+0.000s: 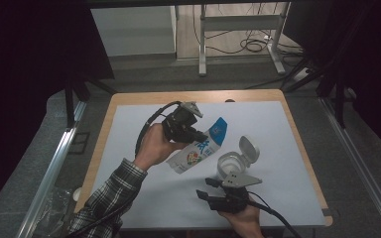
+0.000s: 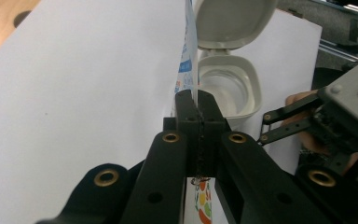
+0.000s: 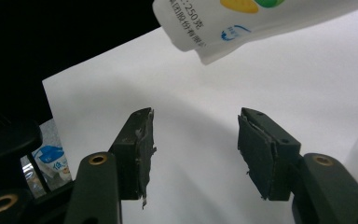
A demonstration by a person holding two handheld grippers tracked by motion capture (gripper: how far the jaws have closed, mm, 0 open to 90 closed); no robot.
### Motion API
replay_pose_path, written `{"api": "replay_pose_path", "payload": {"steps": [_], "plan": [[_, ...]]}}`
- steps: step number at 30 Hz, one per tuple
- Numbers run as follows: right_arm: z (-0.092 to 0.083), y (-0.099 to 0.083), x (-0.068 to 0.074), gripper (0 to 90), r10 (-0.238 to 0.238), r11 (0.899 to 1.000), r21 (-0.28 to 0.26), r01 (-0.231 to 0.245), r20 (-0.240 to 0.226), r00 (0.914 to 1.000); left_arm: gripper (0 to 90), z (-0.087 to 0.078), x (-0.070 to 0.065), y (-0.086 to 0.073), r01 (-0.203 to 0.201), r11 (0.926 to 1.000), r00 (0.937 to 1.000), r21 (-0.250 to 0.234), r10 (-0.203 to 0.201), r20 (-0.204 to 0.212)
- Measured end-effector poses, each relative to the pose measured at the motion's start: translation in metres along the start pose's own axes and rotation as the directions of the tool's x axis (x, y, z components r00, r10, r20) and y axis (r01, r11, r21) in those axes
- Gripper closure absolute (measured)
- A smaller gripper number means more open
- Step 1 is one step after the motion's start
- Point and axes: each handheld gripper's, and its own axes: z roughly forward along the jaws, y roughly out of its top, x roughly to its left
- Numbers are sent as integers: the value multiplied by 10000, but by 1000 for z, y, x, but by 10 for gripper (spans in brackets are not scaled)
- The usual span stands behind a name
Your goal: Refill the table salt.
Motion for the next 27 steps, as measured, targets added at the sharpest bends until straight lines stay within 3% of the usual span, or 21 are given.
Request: {"api": "replay_pose_path", "payload": {"steps": [5,6,19,27], "plan": [[-4,-2,-2,456,43,9999,166,-44,55,10000,900,2,8,-8,276,9994,9995,-205,-279,-156],[-5,-2,-3,456,55,9998,184,-57,90,9999,900,1,11,-10,167,9998,9997,-91,-169,-174],[-18,-8,-14,456,46,9994,352,-60,383,9993,900,5,29,-26,463,9987,9976,-191,-472,-511],[-23,-10,-19,456,53,9991,425,-78,585,9983,900,11,43,-40,597,9972,9962,-452,-624,-615]]}}
